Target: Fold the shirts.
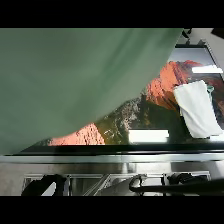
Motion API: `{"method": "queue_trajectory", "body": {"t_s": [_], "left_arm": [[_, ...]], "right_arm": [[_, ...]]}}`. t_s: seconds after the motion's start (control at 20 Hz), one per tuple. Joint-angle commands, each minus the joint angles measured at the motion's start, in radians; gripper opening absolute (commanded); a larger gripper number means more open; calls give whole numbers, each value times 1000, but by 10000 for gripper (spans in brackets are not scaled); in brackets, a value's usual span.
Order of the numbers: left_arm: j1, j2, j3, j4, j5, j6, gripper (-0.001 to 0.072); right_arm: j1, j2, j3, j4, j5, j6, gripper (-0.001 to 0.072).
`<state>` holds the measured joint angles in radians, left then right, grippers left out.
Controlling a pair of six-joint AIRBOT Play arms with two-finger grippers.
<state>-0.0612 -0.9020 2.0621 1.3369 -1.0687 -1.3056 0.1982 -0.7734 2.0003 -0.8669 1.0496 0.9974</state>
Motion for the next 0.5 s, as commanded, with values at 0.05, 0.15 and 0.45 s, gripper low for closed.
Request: {"method": "queue_trajectory", "body": {"t_s": [0.05, 0.15, 0.45], "left_arm": [[-15, -159, -175, 5, 52, 34, 12], [-15, -307, -210, 5, 60, 34, 12], [-26, -805, -223, -57, 95, 32, 12]], "right_arm": [[0, -128, -87, -148, 14, 71, 16], [0, -229, -154, -257, 13, 125, 15], [0, -615, -239, -460, -122, 274, 16]]}}
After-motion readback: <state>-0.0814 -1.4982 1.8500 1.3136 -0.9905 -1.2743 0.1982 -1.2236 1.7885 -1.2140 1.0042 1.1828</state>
